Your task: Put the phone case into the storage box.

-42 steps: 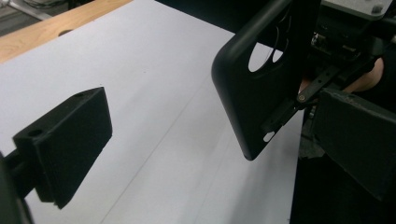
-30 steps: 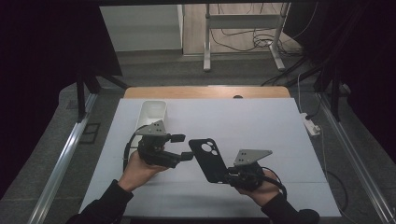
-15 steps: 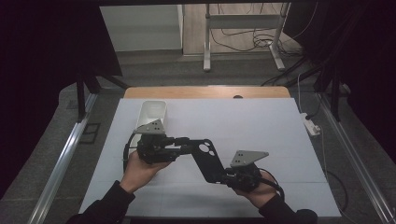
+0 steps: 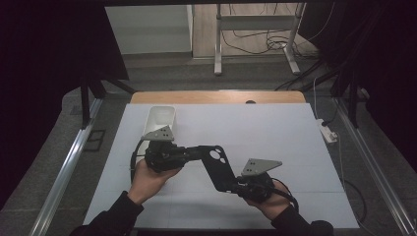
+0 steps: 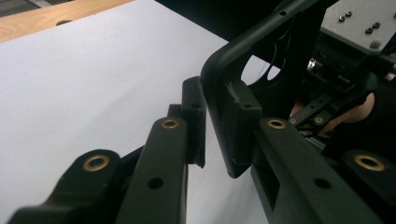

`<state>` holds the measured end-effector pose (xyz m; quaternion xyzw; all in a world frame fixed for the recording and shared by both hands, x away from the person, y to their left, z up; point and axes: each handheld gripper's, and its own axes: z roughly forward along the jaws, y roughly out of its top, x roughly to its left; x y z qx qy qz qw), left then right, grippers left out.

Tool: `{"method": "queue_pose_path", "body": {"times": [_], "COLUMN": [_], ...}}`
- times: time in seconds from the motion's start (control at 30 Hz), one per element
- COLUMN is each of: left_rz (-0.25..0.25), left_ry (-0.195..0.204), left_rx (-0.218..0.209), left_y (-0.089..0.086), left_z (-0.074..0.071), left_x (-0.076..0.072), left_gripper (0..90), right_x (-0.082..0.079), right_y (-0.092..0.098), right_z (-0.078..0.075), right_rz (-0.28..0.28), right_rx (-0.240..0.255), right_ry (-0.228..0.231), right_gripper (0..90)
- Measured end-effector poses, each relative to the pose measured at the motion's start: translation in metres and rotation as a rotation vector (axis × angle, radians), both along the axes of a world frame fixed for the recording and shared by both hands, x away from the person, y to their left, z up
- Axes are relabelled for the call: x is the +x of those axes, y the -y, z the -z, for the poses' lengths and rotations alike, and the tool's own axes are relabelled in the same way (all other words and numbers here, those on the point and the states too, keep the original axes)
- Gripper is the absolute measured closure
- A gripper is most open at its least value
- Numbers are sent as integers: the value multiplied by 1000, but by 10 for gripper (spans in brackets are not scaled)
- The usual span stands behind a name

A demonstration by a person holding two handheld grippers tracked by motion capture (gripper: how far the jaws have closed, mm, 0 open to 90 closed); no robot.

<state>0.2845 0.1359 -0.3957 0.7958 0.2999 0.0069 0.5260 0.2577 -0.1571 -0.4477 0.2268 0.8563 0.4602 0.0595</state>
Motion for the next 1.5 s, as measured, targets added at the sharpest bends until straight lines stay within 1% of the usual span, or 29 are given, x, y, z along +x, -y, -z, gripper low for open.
{"method": "queue_pose_path", "body": {"times": [0.03,0.13,0.23,0.37,0.43,0.5,0.53,0.57,0.6,0.67,0.73,0.8,0.87,0.97,1.03,1.1,1.3,1.43,1.5], "left_rz": [2,27,32,27,32,36,35,35,34,34,33,26,23,13,7,-7,-31,-46,-57], "left_ry": [-5,-36,-22,-23,-20,-19,-17,-17,-15,-9,-5,4,13,25,27,36,48,50,52], "left_rx": [-10,-62,-64,-70,-73,-73,-70,-70,-70,-68,-64,-59,-49,-33,-29,-20,1,12,16], "left_y": [0,-2,-2,-2,-2,-2,-1,-1,-1,0,1,1,3,3,2,-1,-6,-9,-12], "left_z": [0,1,0,0,0,0,0,0,0,-1,-1,-2,-3,-5,-5,-6,-8,-9,-10], "left_x": [0,2,1,0,0,0,0,0,-1,-1,-1,-2,-3,-4,-4,-3,-2,-1,0], "left_gripper": [809,833,841,844,845,845,846,847,847,847,847,848,848,848,848,848,849,849,849], "right_x": [0,0,0,0,0,1,1,1,1,1,2,2,3,2,1,1,0,-1,-1], "right_y": [-1,-2,-3,-3,-3,-3,-3,-3,-3,-4,-4,-4,-6,-7,-8,-7,-2,4,6], "right_z": [1,2,2,2,2,2,2,2,2,2,3,3,3,3,3,2,0,0,0], "right_rz": [2,5,10,14,13,11,10,10,13,17,24,38,49,55,62,60,73,88,89], "right_rx": [-10,-21,-27,-29,-31,-35,-34,-34,-33,-35,-35,-44,-46,-61,-73,-72,-67,-77,-82], "right_ry": [7,11,14,20,15,22,22,22,23,30,30,42,37,53,62,62,31,12,10], "right_gripper": [841,840,840,840,839,834,806,806,777,760,695,644,583,509,483,451,381,322,306]}}
